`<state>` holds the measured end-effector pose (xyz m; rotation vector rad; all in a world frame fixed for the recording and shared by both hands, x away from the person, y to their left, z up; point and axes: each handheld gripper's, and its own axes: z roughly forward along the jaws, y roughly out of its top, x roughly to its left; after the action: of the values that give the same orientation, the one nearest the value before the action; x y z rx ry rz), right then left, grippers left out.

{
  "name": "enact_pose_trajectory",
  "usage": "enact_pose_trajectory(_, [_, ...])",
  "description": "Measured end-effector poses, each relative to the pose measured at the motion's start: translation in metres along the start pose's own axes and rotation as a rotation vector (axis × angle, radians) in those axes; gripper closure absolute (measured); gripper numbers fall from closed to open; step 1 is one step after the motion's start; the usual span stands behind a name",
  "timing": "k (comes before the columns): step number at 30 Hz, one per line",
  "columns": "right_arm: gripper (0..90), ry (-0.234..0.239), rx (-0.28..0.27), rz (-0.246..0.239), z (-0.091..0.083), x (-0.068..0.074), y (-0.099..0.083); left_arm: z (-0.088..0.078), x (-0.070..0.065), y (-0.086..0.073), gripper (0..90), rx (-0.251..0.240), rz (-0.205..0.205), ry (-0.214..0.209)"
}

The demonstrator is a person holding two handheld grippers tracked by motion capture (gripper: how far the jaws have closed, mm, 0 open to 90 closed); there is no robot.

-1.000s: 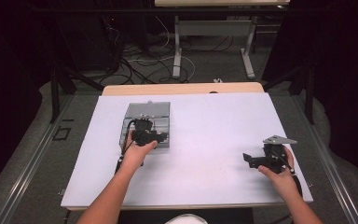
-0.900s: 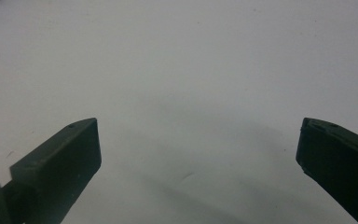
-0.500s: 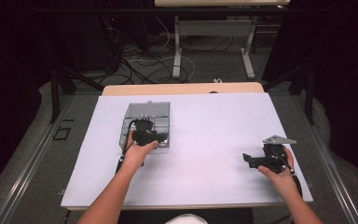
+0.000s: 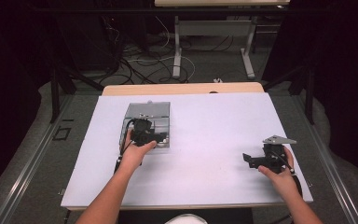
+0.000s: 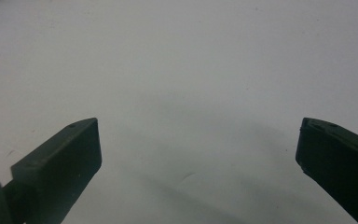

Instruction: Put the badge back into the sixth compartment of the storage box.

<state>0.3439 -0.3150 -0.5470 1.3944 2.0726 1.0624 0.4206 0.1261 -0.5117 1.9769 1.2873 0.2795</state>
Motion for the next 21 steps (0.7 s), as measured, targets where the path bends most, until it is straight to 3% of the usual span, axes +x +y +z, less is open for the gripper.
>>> enact_pose_trajectory(10, [0.0,0.000,0.001,0.004,0.000,0.000,0.000,-0.013,0.003,-0.001,35.9,-0.052,0.039,0.015])
enact_pose_trajectory(13, [0.0,0.000,0.003,0.005,0.000,0.000,0.000,-0.017,0.002,-0.001,35.6,-0.062,0.067,0.030])
enact_pose_trajectory(21, [0.0,0.000,0.001,0.000,0.000,0.000,0.000,-0.027,0.004,-0.003,30.7,-0.089,0.045,0.009])
